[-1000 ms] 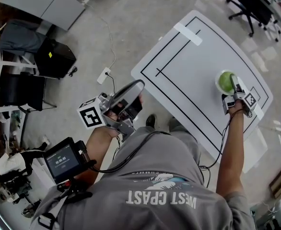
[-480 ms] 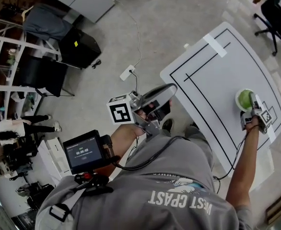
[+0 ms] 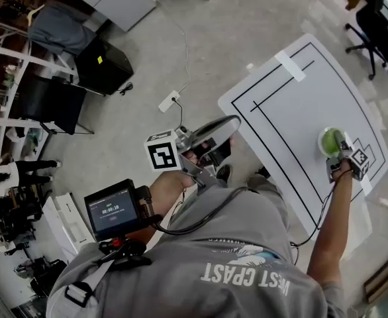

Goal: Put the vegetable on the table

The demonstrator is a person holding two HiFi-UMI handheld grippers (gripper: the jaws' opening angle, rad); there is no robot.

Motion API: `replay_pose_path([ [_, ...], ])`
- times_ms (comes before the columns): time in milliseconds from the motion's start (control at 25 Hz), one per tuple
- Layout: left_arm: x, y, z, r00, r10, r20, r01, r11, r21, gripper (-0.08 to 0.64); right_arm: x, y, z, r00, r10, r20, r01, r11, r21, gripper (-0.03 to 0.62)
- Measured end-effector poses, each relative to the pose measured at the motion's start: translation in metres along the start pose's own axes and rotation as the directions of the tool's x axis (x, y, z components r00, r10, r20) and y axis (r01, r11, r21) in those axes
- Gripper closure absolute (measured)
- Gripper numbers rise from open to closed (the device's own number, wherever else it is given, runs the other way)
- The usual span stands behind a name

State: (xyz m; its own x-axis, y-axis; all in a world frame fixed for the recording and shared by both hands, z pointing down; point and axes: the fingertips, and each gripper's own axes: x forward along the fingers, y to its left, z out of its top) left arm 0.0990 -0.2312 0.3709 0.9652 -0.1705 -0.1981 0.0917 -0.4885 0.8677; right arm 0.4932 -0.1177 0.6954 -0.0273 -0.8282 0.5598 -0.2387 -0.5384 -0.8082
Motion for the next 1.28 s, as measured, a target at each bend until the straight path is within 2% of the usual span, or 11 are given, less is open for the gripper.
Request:
replay_pose_path([
  [160,-0.004,0.001,-0.001,1.0,-0.008,0.0,0.008,1.0,0.003,0.554,-0.002,-0.009,-0.011,0.995,-0.092,-0.026,0.09,0.993,-0.074,0.248],
  [320,-0.002,-0.003,-0.002,1.0,-0.015,-0.007,0.015,1.0,0.003,0.554,-0.01,-0.013,-0.019,0.986,-0.165,-0.027,0.162,0.982,-0.097,0.225],
  [440,0.007,-0.009,0.0,1.0,-0.019,-0.013,0.019,1.0,0.005,0.554,-0.018,-0.012,-0.01,0.977,-0.213,-0.015,0.211,0.973,-0.099,0.208],
  [640,0.018,-0.016,0.002,0.999,-0.045,-0.007,0.045,0.999,0.007,0.554,-0.025,-0.011,0.008,0.957,-0.29,0.002,0.286,0.942,-0.175,0.179],
  [760,0.013,-0.014,-0.003,0.998,-0.062,-0.005,0.062,0.998,-0.01,0.554,-0.027,-0.018,0.011,0.951,-0.309,0.015,0.306,0.932,-0.196,0.167],
  [1280,-0.006,-0.008,0.004,0.997,-0.07,0.027,0.069,0.998,0.011,0.554,-0.029,-0.035,0.004,0.932,-0.362,0.027,0.359,0.905,-0.229,0.161],
])
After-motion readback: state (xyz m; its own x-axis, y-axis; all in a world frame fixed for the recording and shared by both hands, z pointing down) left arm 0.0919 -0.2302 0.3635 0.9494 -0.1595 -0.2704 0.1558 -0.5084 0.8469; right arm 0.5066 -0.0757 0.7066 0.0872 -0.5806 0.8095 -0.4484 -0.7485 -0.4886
